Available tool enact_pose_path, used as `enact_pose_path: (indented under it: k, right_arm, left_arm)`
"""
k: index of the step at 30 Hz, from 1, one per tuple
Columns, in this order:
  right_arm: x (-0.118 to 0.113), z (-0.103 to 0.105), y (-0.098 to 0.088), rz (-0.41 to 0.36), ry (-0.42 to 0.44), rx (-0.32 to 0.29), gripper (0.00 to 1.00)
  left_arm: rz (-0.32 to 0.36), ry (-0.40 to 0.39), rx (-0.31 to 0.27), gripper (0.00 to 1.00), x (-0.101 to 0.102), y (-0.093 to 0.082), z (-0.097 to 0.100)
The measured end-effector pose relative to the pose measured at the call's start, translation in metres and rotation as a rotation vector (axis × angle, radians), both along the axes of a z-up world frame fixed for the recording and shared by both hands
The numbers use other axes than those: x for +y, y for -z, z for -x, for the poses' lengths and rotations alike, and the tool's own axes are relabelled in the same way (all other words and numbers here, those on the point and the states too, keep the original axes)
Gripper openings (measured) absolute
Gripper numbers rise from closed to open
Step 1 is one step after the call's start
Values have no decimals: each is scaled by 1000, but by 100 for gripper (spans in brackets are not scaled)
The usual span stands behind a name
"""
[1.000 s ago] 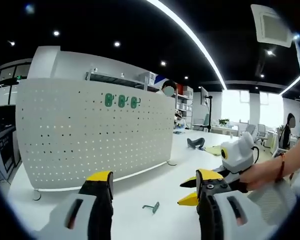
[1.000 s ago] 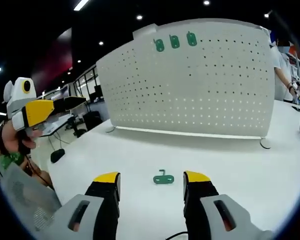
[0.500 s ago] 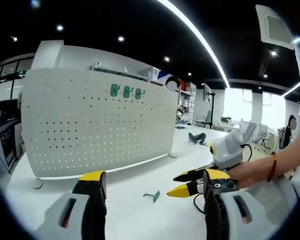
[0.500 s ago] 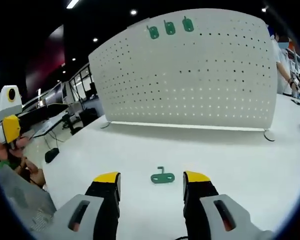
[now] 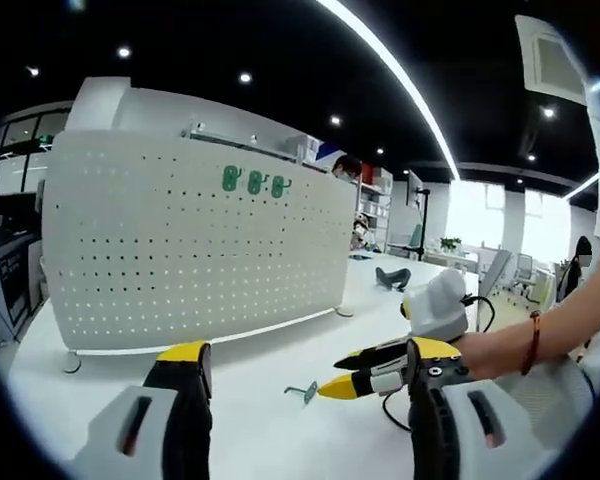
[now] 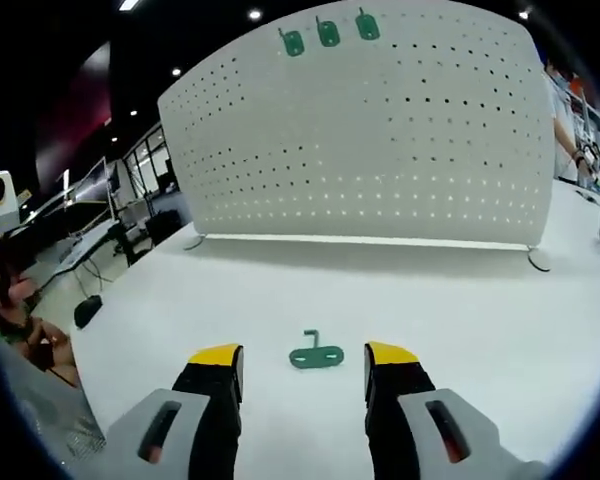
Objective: Insert the hook assembly into the mounting plate slot until the hook locks in place.
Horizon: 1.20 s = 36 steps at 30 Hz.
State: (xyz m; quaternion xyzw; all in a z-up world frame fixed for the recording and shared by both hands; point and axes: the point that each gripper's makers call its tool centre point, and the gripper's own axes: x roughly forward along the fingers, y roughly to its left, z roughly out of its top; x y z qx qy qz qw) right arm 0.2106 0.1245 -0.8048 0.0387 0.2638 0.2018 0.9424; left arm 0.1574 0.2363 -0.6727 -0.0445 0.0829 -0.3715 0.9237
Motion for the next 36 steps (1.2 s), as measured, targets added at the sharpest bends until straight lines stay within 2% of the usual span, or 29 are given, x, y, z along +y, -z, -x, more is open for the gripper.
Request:
enact_pose_path:
  k: [4, 9, 18, 32, 36]
  right_arm:
    - [-3, -3, 8, 7, 36, 22, 49]
    - [2, -5, 17, 20, 32, 47, 48]
    - [3, -10, 28, 23, 76, 78, 43]
    - [7, -18, 39, 36, 101, 94, 39]
    - [8, -21, 42, 67, 96, 91, 37]
  left_arm:
    - [10, -1, 7, 82, -1, 1, 0]
    - [4, -7, 22, 81, 3, 7, 1]
    - [0, -27, 41, 80, 9, 13, -1]
    - [3, -60, 70, 77, 18, 22, -3]
    - [11, -75, 77, 77, 20, 25, -5]
